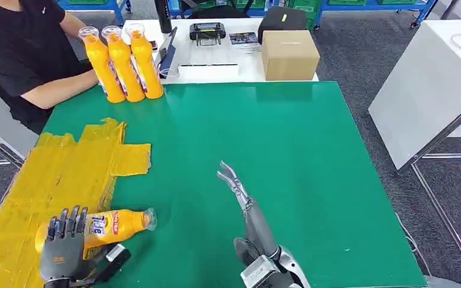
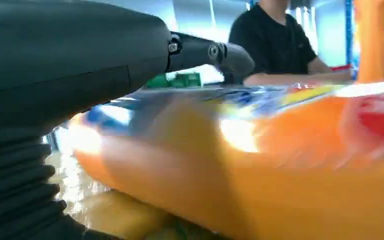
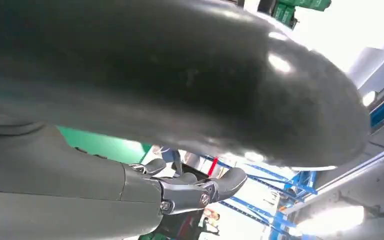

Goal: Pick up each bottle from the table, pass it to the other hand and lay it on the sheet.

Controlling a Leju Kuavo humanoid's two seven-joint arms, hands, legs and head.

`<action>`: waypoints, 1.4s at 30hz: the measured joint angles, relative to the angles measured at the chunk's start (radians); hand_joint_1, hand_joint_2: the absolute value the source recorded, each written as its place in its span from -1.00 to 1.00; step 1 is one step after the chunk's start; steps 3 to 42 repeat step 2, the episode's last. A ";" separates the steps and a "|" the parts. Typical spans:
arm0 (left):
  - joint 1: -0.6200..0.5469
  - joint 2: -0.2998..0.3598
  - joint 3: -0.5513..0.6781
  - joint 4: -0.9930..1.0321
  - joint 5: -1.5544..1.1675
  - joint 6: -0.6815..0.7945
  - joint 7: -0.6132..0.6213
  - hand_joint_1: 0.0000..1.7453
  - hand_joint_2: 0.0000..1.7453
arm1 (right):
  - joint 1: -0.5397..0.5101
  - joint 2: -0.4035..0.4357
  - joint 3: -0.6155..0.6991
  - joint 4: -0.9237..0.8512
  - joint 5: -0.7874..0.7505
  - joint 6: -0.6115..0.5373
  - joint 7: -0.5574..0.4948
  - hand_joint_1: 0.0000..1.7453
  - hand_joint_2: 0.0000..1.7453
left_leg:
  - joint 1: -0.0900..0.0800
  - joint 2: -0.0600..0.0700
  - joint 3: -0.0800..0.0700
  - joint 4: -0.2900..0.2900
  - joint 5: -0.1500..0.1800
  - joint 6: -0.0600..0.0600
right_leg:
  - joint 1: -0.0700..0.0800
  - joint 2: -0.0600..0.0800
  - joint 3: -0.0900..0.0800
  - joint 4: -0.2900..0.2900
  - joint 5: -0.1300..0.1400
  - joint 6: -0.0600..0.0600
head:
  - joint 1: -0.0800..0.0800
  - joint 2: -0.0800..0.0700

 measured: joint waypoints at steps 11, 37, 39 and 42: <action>0.018 -0.034 0.033 -0.034 0.163 0.051 -0.113 -1.00 -1.00 | 0.008 0.003 -0.002 0.000 0.006 -0.004 -0.002 -1.00 -1.00 | 0.000 0.002 -0.003 0.001 0.000 0.000 | 0.000 0.001 -0.004 0.000 0.001 0.000 | 0.000 0.000; 0.018 -0.034 0.033 -0.034 0.163 0.051 -0.113 -1.00 -1.00 | 0.008 0.003 -0.002 0.000 0.006 -0.004 -0.002 -1.00 -1.00 | 0.000 0.002 -0.003 0.001 0.000 0.000 | 0.000 0.001 -0.004 0.000 0.001 0.000 | 0.000 0.000; 0.018 -0.034 0.033 -0.034 0.163 0.051 -0.113 -1.00 -1.00 | 0.008 0.003 -0.002 0.000 0.006 -0.004 -0.002 -1.00 -1.00 | 0.000 0.002 -0.003 0.001 0.000 0.000 | 0.000 0.001 -0.004 0.000 0.001 0.000 | 0.000 0.000; 0.018 -0.034 0.033 -0.034 0.163 0.051 -0.113 -1.00 -1.00 | 0.008 0.003 -0.002 0.000 0.006 -0.004 -0.002 -1.00 -1.00 | 0.000 0.002 -0.003 0.001 0.000 0.000 | 0.000 0.001 -0.004 0.000 0.001 0.000 | 0.000 0.000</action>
